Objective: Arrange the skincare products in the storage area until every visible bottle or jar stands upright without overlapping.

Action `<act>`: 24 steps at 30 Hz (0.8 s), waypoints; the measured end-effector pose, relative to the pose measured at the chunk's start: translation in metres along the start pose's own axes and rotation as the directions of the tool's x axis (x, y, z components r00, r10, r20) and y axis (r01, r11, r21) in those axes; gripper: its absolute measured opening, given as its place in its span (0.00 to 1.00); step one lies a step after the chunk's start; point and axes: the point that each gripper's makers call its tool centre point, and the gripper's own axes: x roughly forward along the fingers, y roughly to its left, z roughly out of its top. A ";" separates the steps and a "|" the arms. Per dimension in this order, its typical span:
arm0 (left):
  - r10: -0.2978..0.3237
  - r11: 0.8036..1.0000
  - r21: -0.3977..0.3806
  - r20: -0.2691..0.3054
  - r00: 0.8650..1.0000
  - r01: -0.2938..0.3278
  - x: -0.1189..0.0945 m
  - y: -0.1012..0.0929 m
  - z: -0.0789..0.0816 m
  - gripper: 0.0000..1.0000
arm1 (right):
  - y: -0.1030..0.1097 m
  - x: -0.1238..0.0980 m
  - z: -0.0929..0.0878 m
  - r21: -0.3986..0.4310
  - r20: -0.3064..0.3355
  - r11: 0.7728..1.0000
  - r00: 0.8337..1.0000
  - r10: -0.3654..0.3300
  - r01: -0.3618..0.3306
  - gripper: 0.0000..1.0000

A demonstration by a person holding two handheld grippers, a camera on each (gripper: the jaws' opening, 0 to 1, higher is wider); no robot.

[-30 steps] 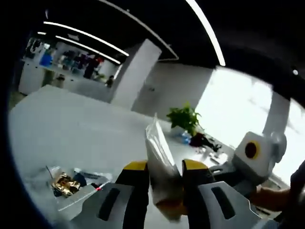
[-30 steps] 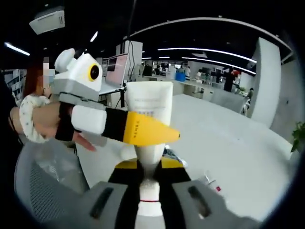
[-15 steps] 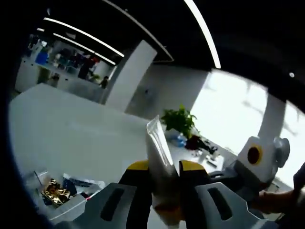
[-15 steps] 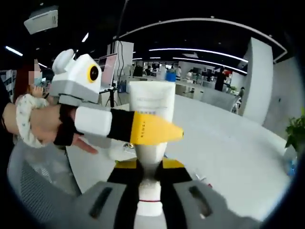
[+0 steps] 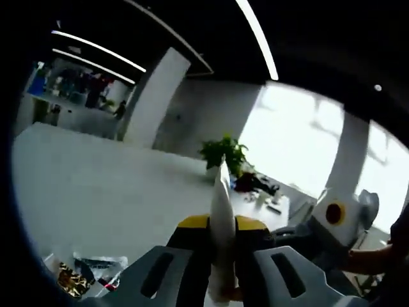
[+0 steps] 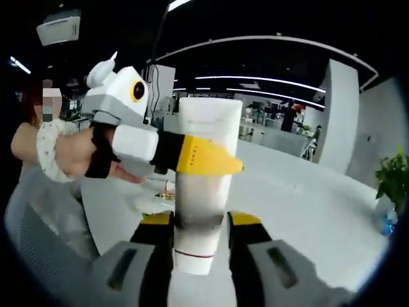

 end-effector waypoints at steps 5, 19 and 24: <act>-0.056 0.993 0.106 -0.005 0.998 0.056 0.001 0.003 0.003 0.07 | -0.019 -0.031 -0.015 0.026 -0.047 1.000 0.999 -0.012 0.013 0.31; -0.164 0.947 0.260 -0.120 0.979 0.191 0.020 -0.014 -0.033 0.08 | -0.028 -0.041 0.056 0.188 0.186 0.982 0.982 -0.016 -0.020 0.35; -0.188 0.930 0.290 -0.153 0.970 0.226 0.025 -0.023 -0.045 0.08 | -0.028 -0.035 0.059 0.210 0.207 0.978 0.976 -0.059 0.015 0.43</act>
